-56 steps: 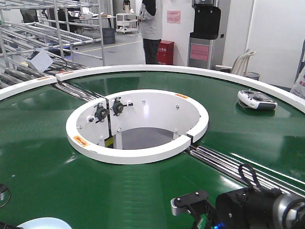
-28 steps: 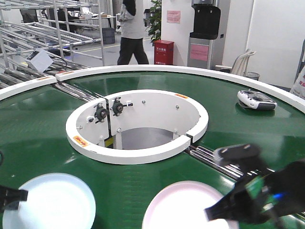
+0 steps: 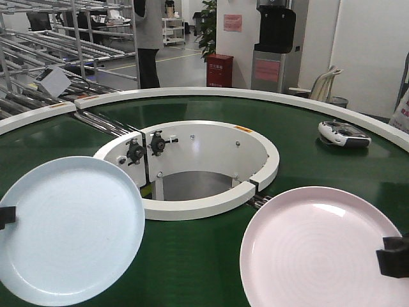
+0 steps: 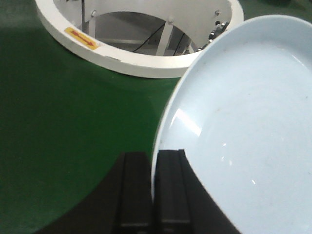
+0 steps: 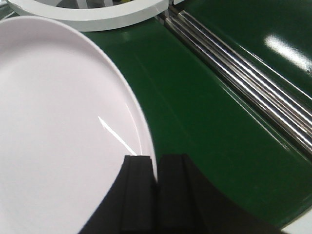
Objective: Grab plate from conveyor and place on tray
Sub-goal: 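Close both grippers on the plate rims and lift them off the conveyor, then hold both plates raised while the base drives to the steel table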
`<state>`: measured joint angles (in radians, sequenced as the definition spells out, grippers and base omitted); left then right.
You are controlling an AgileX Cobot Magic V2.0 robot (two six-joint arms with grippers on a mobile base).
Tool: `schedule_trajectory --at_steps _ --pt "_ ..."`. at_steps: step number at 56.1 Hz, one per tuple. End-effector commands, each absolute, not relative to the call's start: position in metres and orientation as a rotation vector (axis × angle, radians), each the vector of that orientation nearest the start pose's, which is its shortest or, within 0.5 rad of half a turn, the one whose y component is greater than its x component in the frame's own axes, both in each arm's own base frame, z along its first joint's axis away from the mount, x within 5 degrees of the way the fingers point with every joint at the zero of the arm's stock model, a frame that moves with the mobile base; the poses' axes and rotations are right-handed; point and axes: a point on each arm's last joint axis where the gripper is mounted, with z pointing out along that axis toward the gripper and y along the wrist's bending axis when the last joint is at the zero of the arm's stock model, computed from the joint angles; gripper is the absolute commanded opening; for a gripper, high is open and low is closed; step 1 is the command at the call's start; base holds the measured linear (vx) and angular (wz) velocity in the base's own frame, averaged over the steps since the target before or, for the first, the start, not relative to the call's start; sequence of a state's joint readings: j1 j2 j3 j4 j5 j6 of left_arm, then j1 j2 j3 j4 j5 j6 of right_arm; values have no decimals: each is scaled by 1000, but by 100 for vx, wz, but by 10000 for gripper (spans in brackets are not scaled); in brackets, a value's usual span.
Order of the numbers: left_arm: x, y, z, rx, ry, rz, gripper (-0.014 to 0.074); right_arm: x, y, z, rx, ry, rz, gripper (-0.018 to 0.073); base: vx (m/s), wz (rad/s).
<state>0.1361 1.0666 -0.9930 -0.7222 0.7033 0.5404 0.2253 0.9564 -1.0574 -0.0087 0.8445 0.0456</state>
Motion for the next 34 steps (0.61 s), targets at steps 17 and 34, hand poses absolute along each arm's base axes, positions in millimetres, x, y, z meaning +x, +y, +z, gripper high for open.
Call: schedule_trajectory --at_steps 17,34 --pt "195 -17 400 84 1968 -450 0 169 38 410 -182 2090 166 -9 0 0" --pt "195 -17 399 89 1977 -455 0 169 38 410 -185 2089 164 -9 0 0"
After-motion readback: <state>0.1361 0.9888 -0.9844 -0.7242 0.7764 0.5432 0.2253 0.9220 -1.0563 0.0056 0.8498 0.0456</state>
